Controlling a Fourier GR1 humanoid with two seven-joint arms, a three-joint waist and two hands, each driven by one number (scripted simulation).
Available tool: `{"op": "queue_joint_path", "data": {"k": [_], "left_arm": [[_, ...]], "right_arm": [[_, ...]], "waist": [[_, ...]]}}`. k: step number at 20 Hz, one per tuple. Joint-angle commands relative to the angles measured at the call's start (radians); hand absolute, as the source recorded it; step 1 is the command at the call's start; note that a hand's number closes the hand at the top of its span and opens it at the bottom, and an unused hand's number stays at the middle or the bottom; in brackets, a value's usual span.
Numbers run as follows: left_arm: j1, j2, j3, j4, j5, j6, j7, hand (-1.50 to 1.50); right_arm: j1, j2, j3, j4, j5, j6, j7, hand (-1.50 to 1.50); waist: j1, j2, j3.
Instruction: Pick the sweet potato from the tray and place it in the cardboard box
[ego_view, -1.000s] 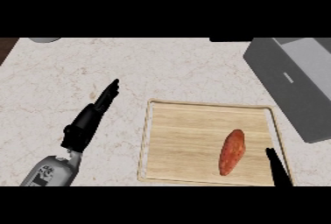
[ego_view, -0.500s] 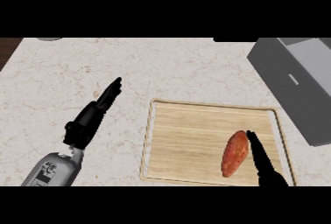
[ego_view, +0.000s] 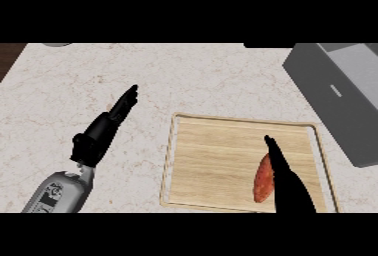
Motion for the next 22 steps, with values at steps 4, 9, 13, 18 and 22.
{"op": "queue_joint_path", "data": {"k": [4,9,13,18,22], "left_arm": [[0.063,-0.009,0.023,-0.034,-0.022,-0.041,-0.014,0.00],[-0.008,-0.069,0.039,0.006,-0.077,-0.030,0.011,0.00],[0.031,-0.047,0.089,0.024,-0.056,-0.087,-0.022,0.00],[0.011,-0.094,0.069,0.007,-0.107,-0.067,0.005,0.00],[0.022,-0.105,0.102,-0.002,-0.102,-0.084,0.012,0.00]], "right_arm": [[-0.040,0.016,0.077,0.072,0.030,-0.074,0.152,-1.50],[-0.030,0.014,-0.058,0.008,0.006,0.035,0.069,-1.50],[-0.003,0.016,0.002,0.084,0.047,-0.013,0.058,-1.50],[-0.089,0.016,-0.045,0.253,-0.058,-0.083,-0.005,-1.50],[-0.074,0.016,-0.027,0.250,-0.062,-0.052,0.019,-1.50]], "waist": [[0.000,-0.001,0.000],[-0.006,-0.001,0.000],[-0.004,-0.002,0.000],[0.000,0.000,0.001],[-0.001,0.000,0.000]]}}
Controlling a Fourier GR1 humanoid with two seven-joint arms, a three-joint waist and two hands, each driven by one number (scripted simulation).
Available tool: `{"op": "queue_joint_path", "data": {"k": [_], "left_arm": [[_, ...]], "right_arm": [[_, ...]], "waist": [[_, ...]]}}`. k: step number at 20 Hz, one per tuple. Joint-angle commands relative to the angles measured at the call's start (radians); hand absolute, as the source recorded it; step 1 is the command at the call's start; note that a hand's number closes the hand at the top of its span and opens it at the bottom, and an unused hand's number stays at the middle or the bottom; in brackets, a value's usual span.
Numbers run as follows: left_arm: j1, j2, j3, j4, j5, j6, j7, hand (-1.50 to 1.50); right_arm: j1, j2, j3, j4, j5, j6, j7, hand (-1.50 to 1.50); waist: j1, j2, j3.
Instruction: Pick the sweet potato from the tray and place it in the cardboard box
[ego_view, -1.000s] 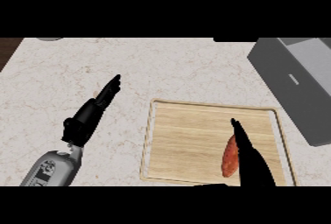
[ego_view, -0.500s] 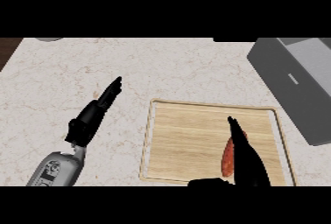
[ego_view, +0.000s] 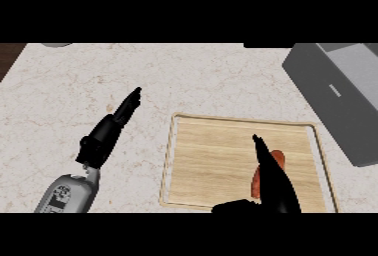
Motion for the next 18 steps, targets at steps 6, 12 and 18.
{"op": "queue_joint_path", "data": {"k": [6,12,18], "left_arm": [[-0.016,0.003,0.075,0.055,0.005,-0.061,-0.041,0.00],[0.070,-0.022,0.028,-0.069,-0.024,-0.062,-0.011,0.00],[0.037,-0.057,0.023,-0.020,-0.062,-0.031,0.006,0.00]], "right_arm": [[-0.064,0.005,0.008,0.092,-0.035,-0.018,0.092,-1.50],[-0.026,0.005,0.041,0.184,-0.004,-0.085,0.026,-1.50],[-0.021,-0.011,-0.011,0.259,-0.028,-0.067,-0.044,-1.50]], "waist": [[-0.001,0.002,0.000],[0.004,0.000,0.001],[0.001,0.001,0.001]]}}
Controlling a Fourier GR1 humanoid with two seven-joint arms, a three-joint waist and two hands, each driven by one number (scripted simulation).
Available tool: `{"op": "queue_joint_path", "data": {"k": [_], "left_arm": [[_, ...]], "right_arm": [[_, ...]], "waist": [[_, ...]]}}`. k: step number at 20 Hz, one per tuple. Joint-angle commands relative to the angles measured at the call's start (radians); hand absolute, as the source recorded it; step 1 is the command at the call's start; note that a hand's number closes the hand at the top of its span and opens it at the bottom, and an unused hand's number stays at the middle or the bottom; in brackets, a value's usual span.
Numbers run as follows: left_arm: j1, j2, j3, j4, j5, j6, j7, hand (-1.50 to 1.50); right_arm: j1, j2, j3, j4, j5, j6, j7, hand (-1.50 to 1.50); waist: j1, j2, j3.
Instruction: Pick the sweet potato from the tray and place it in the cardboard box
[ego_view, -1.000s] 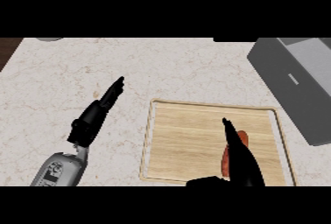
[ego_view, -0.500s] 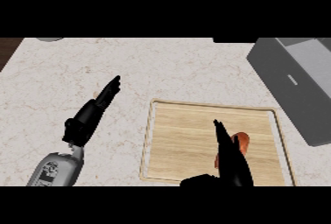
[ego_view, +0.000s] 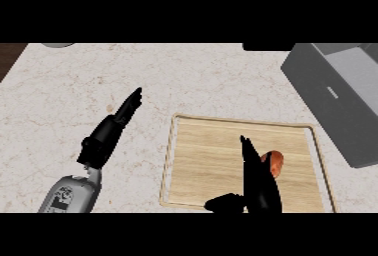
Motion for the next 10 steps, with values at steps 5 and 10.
{"op": "queue_joint_path", "data": {"k": [5,10], "left_arm": [[-0.003,0.007,0.025,0.011,0.010,-0.041,-0.019,0.00],[0.037,-0.003,0.011,0.000,-0.012,-0.036,-0.036,0.00]], "right_arm": [[-0.020,0.004,-0.022,0.172,-0.052,-0.036,-0.055,1.50],[-0.034,-0.029,-0.045,0.122,0.005,-0.003,-0.048,1.50]], "waist": [[0.002,0.018,0.014],[-0.003,0.017,0.013]]}}
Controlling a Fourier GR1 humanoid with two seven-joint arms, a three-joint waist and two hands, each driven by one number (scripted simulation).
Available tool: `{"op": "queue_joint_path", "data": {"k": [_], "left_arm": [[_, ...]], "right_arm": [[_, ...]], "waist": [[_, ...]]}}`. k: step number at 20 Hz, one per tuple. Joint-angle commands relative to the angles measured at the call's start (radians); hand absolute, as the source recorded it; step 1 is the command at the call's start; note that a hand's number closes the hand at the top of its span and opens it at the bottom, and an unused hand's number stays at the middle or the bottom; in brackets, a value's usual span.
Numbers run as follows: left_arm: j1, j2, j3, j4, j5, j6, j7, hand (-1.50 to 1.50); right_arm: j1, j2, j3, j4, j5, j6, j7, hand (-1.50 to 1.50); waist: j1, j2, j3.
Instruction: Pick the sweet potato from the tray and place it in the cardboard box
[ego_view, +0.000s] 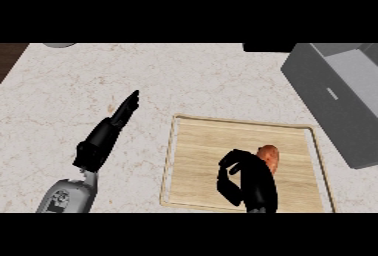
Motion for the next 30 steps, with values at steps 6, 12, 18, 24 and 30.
{"op": "queue_joint_path", "data": {"k": [6,12,18,24,30], "left_arm": [[0.003,0.000,0.014,0.003,0.005,-0.012,-0.004,0.00],[-0.009,0.004,0.031,0.015,0.003,0.001,0.005,0.00],[0.014,0.018,0.065,-0.005,0.025,0.003,0.017,0.00],[0.018,-0.008,0.038,0.002,0.000,0.019,0.012,0.00],[0.048,0.011,0.049,-0.043,0.001,0.017,0.025,0.00]], "right_arm": [[0.020,-0.356,0.013,-0.049,-0.015,0.163,-0.342,1.50],[-0.004,-0.688,0.025,-0.135,0.027,0.153,-0.763,1.50],[0.103,-0.926,-0.234,-0.168,-0.146,-0.036,-1.149,1.50],[0.165,-1.080,-0.515,-0.076,-0.497,0.026,-1.511,1.50],[0.258,-1.129,-0.827,0.063,-0.812,0.175,-1.735,1.50]], "waist": [[-0.004,0.019,0.020],[-0.026,0.013,0.024],[-0.075,0.009,0.025],[-0.085,0.012,0.021],[-0.075,0.009,0.019]]}}
